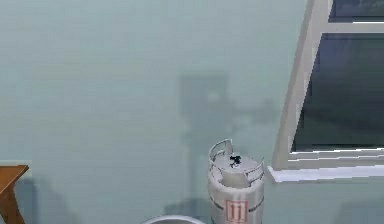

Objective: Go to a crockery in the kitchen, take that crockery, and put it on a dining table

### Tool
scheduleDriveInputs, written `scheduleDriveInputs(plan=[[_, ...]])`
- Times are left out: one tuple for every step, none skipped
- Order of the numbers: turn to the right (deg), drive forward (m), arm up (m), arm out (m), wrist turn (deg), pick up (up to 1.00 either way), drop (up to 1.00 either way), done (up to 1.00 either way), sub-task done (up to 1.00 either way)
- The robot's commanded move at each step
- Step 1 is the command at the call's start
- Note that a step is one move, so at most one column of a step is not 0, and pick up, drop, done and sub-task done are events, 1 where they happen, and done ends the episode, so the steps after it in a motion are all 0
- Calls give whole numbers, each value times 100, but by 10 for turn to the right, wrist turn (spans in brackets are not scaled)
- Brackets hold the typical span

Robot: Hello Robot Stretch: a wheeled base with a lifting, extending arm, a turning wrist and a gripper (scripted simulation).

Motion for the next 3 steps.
scheduleDriveInputs(plan=[[-450,0,0,0,0,0,0,0,0],[-450,0,0,0,0,0,0,0,0],[-180,0,0,0,0,0,0,0,0]])
